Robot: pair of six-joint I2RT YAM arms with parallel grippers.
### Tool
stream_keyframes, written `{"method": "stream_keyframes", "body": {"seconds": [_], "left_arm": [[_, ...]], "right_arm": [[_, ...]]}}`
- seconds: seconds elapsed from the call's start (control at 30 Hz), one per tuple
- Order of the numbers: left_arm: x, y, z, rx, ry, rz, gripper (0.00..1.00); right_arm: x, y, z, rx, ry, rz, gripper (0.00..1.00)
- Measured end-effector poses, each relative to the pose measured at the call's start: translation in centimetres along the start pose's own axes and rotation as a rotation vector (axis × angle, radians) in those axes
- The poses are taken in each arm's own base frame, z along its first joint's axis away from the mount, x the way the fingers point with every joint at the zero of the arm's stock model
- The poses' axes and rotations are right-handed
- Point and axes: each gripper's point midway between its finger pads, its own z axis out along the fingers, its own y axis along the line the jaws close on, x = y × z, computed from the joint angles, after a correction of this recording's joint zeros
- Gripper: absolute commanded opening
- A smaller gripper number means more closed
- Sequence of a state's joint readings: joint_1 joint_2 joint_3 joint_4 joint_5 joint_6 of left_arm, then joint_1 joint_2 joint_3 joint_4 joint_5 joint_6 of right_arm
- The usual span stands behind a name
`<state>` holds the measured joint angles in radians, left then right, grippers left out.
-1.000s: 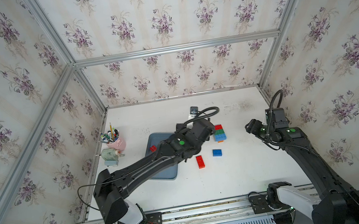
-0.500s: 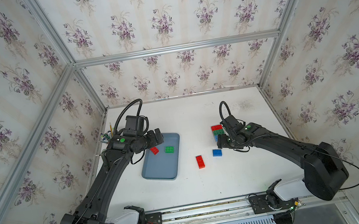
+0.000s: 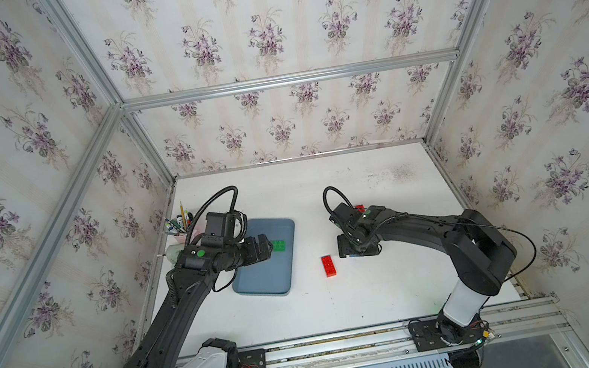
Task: Assemble a rectangle with lego
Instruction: Pick up the lego brick from the center of the board.
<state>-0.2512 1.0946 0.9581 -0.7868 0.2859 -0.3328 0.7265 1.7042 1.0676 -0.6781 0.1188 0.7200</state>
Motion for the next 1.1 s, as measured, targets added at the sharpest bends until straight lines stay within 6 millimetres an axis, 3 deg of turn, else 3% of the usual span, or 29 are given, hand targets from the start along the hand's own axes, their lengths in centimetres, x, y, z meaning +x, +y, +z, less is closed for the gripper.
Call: {"method": "stream_keyframes", "body": {"seconds": [0.37,0.7,0.93,1.1], "left_arm": [[0.0,0.3,1.2,-0.014,0.038,-0.007,1.0],[0.2,0.4,1.6,-0.018,0.053,-0.011,1.0],[0.5,0.3,2.0,-0.013,0.072,-0.011,1.0],[0.6,0.1,2.0,-0.011,0.075,-0.006,1.0]], "right_arm": [[-0.4,-0.4,1.3,0.06,-0.001,0.007,0.74],[-1.0,0.2,1.7,0.042,-0.023,0.019,0.47],[-1.4,0.3,1.5,0.038,-0.046,0.015,0.38],[-2.4,1.6,-0.1,-0.007,-0.081,-0.043,0.37]]}}
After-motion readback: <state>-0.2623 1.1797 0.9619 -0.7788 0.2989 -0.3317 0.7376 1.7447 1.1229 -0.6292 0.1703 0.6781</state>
